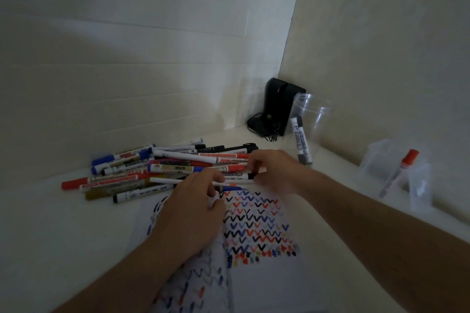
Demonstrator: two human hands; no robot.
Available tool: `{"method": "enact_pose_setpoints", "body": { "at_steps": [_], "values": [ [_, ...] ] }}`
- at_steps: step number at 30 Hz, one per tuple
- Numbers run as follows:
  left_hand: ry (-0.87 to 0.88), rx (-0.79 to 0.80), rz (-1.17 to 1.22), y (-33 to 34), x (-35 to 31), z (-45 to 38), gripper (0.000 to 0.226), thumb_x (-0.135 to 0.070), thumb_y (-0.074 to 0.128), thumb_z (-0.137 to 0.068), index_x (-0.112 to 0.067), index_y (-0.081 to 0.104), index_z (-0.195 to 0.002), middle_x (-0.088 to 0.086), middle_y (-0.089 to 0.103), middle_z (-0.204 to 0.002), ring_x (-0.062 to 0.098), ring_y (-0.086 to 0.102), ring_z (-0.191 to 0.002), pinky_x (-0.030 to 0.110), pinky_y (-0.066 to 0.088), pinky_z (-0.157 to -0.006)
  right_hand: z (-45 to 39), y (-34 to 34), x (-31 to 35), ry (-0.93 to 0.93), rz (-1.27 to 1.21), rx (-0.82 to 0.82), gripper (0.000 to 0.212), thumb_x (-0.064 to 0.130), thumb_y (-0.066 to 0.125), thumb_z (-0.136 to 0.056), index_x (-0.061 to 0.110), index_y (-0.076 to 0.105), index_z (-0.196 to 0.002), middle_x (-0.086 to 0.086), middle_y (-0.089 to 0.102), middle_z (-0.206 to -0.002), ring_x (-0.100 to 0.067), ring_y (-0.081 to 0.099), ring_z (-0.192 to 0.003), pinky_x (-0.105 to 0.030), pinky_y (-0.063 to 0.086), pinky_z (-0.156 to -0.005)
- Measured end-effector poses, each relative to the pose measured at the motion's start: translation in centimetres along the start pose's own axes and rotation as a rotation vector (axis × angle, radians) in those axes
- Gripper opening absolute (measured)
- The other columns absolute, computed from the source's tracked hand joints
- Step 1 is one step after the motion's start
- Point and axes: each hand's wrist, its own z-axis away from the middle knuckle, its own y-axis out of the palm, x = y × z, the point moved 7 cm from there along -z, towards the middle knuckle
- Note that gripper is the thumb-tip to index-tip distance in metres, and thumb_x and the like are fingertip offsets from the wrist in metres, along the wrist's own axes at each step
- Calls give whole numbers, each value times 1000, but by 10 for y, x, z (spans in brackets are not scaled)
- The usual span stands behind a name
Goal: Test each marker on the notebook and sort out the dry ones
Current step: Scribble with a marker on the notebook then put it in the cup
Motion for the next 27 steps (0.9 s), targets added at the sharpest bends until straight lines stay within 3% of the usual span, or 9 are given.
{"method": "enact_pose_setpoints", "body": {
  "at_steps": [6,9,11,13,14,17,21,24,27],
  "values": [
    [5,-15,-9,-1,0,1,35,-15,66,-91,-42,52,-109,-12,52,-89,7,51,-77,19,38,-66,1,-7,3,-28,99,59,34,18,69,-94,42,67,-118,6,63,-117,-18,61,-105,-32,51,-85],
    [2,-32,-1,-4,0,0,33,-14,67,-90,-41,54,-102,-13,54,-89,5,52,-78,20,42,-67,21,-33,3,-27,107,62,35,12,65,-98,38,72,-121,10,63,-113,-14,60,-106,-33,51,-92],
    [21,-42,-10,-4,0,-1,26,-16,67,-90,-40,56,-95,-15,55,-87,3,52,-78,19,40,-67,40,-46,-4,-24,68,36,37,10,63,-99,39,73,-121,16,63,-105,-8,60,-99,-27,49,-86],
    [64,-57,-14,-4,-4,0,12,-30,64,-94,-41,58,-93,-18,55,-89,-1,52,-82,21,41,-70,62,-46,-9,10,-263,-2,37,4,63,-98,37,75,-110,17,67,-93,-6,62,-86,-24,50,-76],
    [87,-49,-5,-4,-6,0,2,-42,58,-96,-42,60,-98,-21,56,-91,-3,52,-86,23,44,-73,73,-36,-5,24,-585,26,35,-2,61,-97,29,76,-107,13,70,-90,-8,63,-83,-24,51,-74],
    [186,35,1,-2,-20,6,45,-69,37,-98,-49,51,-136,-28,55,-108,-4,51,-105,28,48,-89,97,5,29,34,-1437,253,29,-10,55,-96,4,68,-117,-16,72,-105,-24,70,-90,-30,61,-77],
    [382,168,-33,6,-45,20,52,-65,40,-99,-47,36,-148,-20,49,-138,-2,46,-124,21,41,-101,106,26,62,-64,-1541,206,22,-10,55,-97,2,68,-110,-26,71,-101,-29,73,-86,-37,62,-74],
    [430,118,-147,7,-48,19,42,-53,42,-102,-28,54,-134,-9,57,-121,5,53,-106,23,47,-87,105,30,57,-39,-1509,131,16,-5,67,-85,9,61,-87,-15,60,-78,-18,56,-61,-25,39,-47],
    [421,114,-205,6,-51,22,24,-36,43,-107,-20,56,-119,-9,54,-100,7,47,-83,22,40,-72,106,31,47,-8,-1632,180,18,15,70,-80,13,53,-85,-8,44,-70,-13,35,-50,-23,19,-42]
  ]
}}
